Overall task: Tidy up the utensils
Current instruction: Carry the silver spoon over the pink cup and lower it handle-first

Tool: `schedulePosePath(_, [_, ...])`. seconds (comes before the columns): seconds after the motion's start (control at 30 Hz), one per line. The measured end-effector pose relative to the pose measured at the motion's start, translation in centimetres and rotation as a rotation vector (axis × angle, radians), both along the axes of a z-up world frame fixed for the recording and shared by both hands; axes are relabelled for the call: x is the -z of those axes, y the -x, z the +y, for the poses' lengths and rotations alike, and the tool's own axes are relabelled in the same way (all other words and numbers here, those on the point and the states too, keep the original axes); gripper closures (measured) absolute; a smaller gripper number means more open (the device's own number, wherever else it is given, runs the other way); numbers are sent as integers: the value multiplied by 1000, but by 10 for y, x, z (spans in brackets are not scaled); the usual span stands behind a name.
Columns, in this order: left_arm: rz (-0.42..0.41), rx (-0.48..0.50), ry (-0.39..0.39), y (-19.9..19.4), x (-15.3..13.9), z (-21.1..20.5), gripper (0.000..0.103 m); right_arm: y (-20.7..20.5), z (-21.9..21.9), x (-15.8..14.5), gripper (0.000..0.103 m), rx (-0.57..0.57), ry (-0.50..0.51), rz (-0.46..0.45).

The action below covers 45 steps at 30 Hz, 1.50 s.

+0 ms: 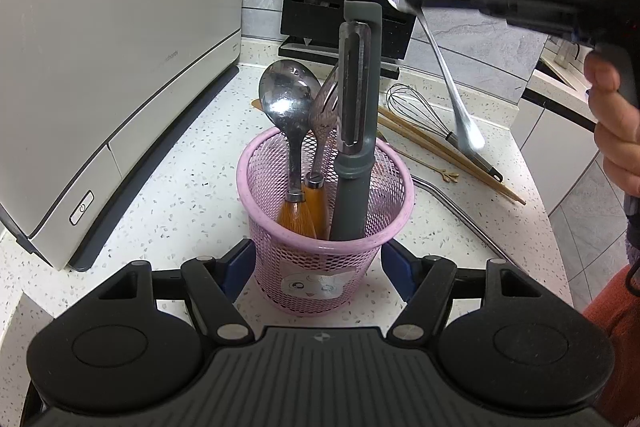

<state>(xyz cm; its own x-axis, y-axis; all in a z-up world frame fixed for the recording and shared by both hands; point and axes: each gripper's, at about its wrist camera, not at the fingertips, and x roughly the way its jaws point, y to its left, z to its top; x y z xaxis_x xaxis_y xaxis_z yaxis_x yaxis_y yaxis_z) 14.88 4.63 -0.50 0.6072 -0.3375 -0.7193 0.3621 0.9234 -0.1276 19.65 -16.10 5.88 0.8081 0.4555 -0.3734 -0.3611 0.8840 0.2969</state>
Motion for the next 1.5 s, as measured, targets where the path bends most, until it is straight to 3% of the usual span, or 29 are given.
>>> schedulePosePath(0.17, [1, 0, -1, -1, 0, 0, 23, 4, 13, 0, 103, -3, -59, -53])
schedulePosePath(0.5, [3, -1, 0, -1, -1, 0, 24, 5, 38, 16, 103, -17, -50, -116])
schedulePosePath(0.9, [9, -5, 2, 1, -1, 0, 24, 19, 28, 26, 103, -80, -23, -78])
schedulePosePath(1.27, [8, -8, -1, -1, -1, 0, 24, 42, 28, 36, 103, -199, 126, -103])
schedulePosePath(1.5, [6, -7, -2, -2, -1, -1, 24, 38, 38, 49, 103, -224, 213, -60])
